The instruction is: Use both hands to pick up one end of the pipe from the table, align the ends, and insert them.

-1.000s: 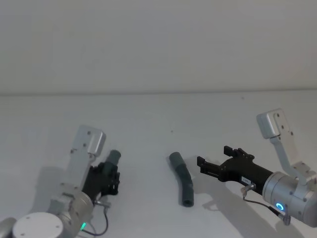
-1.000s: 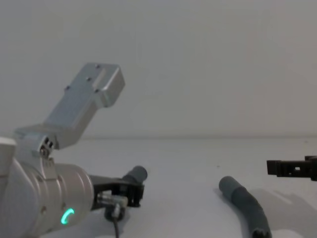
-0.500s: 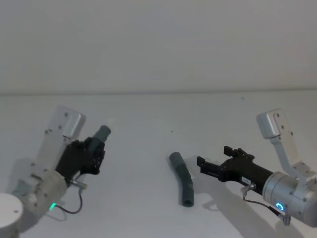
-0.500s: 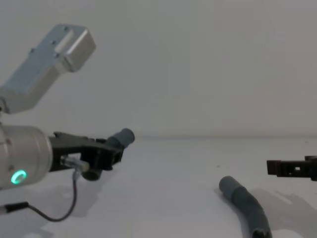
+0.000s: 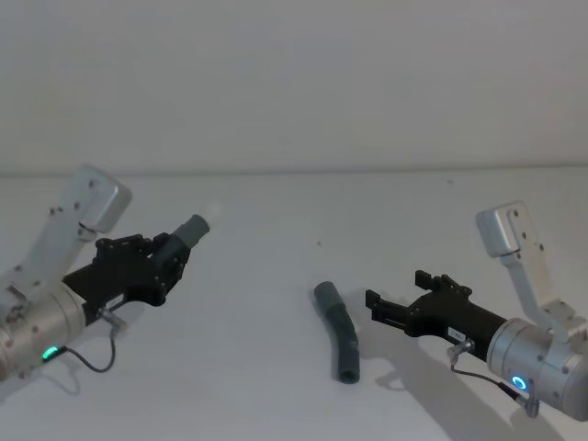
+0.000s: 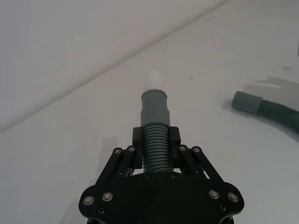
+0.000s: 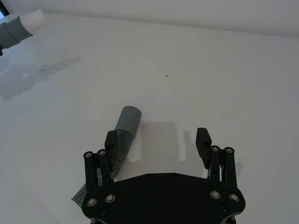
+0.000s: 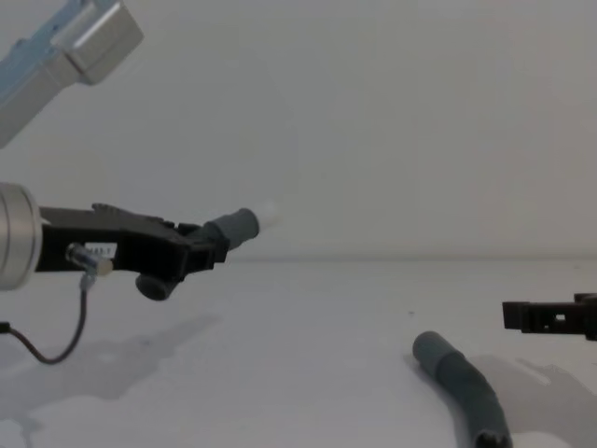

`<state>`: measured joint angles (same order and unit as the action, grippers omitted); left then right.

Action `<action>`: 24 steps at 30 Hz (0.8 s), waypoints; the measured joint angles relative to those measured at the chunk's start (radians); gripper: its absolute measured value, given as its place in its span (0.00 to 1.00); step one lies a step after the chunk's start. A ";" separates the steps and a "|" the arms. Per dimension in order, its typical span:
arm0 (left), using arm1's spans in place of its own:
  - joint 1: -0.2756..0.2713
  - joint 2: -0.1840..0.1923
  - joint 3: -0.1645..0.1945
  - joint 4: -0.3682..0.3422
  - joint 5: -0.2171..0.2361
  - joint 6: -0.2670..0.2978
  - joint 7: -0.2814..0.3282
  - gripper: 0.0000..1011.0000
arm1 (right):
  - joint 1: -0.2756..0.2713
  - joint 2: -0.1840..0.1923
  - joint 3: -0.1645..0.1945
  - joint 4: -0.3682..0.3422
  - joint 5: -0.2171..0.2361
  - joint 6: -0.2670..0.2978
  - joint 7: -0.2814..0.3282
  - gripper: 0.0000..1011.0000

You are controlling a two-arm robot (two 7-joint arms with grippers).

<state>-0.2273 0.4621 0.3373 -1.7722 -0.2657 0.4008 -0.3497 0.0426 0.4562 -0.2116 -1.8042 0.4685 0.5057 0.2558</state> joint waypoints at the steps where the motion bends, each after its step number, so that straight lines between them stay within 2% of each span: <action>1: -0.006 0.006 0.000 0.003 -0.006 -0.001 -0.013 0.29 | 0.000 0.000 0.000 0.000 0.000 0.000 0.000 0.99; 3: -0.024 0.023 0.002 0.014 -0.018 -0.004 -0.057 0.29 | 0.000 0.000 0.000 0.000 0.000 0.000 0.000 0.99; 4: -0.024 0.023 0.002 0.014 -0.018 -0.004 -0.057 0.29 | 0.000 0.000 -0.001 0.000 0.000 0.000 0.000 0.99; 5: -0.045 0.042 0.007 0.027 -0.030 -0.005 -0.102 0.29 | 0.000 0.001 -0.002 -0.001 0.000 0.000 0.000 0.99; 6: -0.045 0.042 0.007 0.027 -0.030 -0.005 -0.102 0.29 | 0.000 0.002 -0.003 -0.002 -0.001 0.000 0.000 0.99; 12: -0.103 0.084 0.028 0.065 -0.056 -0.009 -0.217 0.29 | 0.001 0.012 -0.018 -0.016 -0.013 -0.003 0.000 0.99; 18: -0.178 0.122 0.066 0.122 -0.075 -0.018 -0.348 0.29 | -0.002 0.028 -0.042 -0.052 -0.031 -0.001 -0.001 0.99; 19: -0.178 0.122 0.066 0.122 -0.075 -0.018 -0.348 0.29 | -0.002 0.029 -0.043 -0.054 -0.033 0.000 -0.001 0.99; 21: -0.214 0.135 0.087 0.152 -0.080 -0.025 -0.408 0.29 | -0.005 0.033 -0.050 -0.068 -0.037 0.008 -0.001 0.99; 24: -0.238 0.142 0.103 0.174 -0.083 -0.031 -0.454 0.29 | -0.010 0.038 -0.059 -0.085 -0.040 0.024 -0.002 0.99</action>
<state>-0.4651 0.6044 0.4399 -1.5984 -0.3488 0.3696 -0.8040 0.0330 0.4941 -0.2702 -1.8891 0.4281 0.5292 0.2535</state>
